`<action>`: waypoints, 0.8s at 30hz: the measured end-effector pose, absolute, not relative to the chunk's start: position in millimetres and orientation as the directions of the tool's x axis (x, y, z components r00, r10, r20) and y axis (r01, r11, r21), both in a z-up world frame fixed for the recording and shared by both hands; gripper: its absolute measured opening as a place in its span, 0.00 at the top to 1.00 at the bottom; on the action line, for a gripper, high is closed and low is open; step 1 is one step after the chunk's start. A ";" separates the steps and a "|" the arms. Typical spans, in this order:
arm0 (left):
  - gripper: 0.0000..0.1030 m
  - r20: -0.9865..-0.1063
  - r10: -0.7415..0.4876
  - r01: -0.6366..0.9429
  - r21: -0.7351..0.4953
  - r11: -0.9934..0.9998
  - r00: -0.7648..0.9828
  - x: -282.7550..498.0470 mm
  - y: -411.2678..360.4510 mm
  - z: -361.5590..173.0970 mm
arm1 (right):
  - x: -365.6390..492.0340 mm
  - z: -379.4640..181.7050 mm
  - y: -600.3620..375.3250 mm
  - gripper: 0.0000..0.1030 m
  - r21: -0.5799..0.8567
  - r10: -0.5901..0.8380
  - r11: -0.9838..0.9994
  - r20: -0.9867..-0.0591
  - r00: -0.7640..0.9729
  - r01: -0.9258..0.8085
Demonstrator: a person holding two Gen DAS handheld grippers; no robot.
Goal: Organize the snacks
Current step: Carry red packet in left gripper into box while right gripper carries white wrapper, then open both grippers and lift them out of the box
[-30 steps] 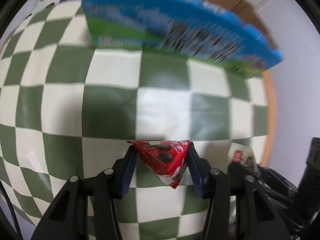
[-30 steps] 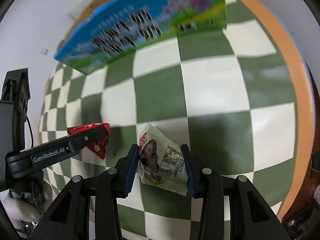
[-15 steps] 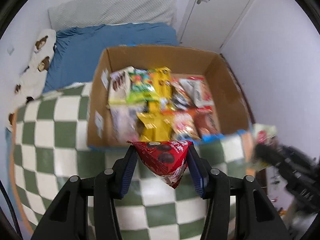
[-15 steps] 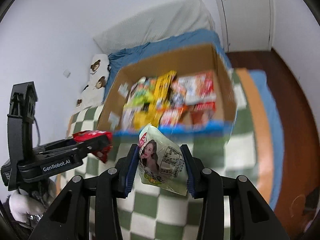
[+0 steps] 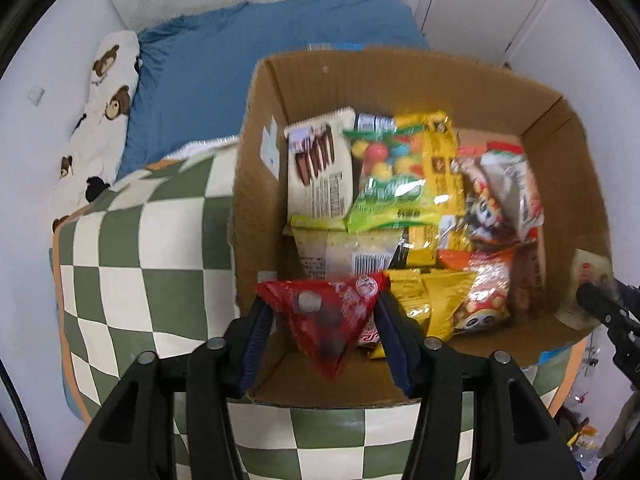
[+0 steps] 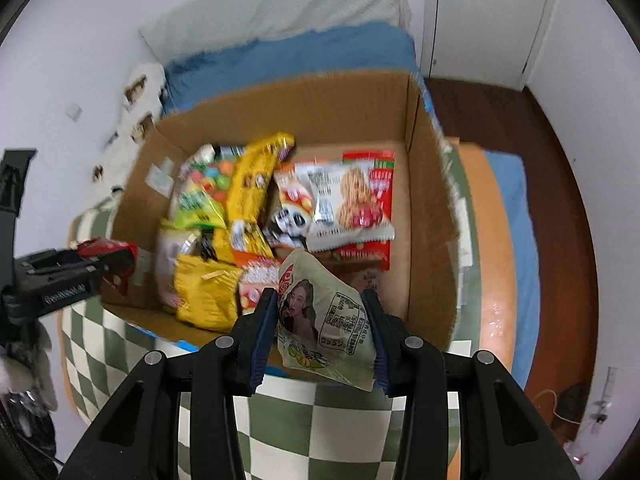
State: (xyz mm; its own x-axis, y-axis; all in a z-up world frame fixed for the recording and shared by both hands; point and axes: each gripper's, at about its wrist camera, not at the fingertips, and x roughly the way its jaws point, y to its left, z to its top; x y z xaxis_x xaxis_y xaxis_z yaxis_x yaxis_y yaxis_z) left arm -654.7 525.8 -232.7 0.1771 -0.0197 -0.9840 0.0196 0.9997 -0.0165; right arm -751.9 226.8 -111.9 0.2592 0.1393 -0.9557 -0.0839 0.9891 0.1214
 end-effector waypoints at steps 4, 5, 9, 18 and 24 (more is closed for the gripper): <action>0.18 -0.983 -0.051 0.018 -0.049 0.999 0.177 -655.7 524.1 -241.0 | -744.6 -128.9 226.3 0.15 0.105 0.115 0.993 -0.967 0.226 -0.057; 0.12 -0.982 -0.045 0.017 -0.043 0.999 0.183 -657.2 522.6 -241.7 | -744.5 -130.2 226.4 0.11 0.100 0.109 0.994 -0.968 0.224 -0.054; 0.10 -0.976 -0.074 0.008 -0.074 0.997 0.207 -666.3 516.3 -237.5 | -742.2 -133.2 225.9 0.09 0.075 0.083 0.996 -0.973 0.216 -0.045; 0.09 -0.944 -0.033 -0.026 -0.044 0.999 0.328 -680.3 504.4 -218.8 | -748.3 -130.3 222.2 0.05 0.047 0.049 0.999 -0.963 0.265 -0.016; 0.10 -0.925 -0.042 -0.034 -0.059 0.998 0.377 -690.7 502.4 -202.3 | -759.4 -119.6 230.3 0.05 0.037 0.048 0.998 -0.952 0.303 -0.043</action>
State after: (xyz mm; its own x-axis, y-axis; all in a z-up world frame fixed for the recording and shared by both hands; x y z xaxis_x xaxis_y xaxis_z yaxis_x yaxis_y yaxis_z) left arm -690.7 502.4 -202.3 0.3770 -0.0419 -0.9253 -0.0345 0.9976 -0.0592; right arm -759.4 230.3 -119.6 0.3030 0.0479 -0.9518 -0.0428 0.9984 0.0366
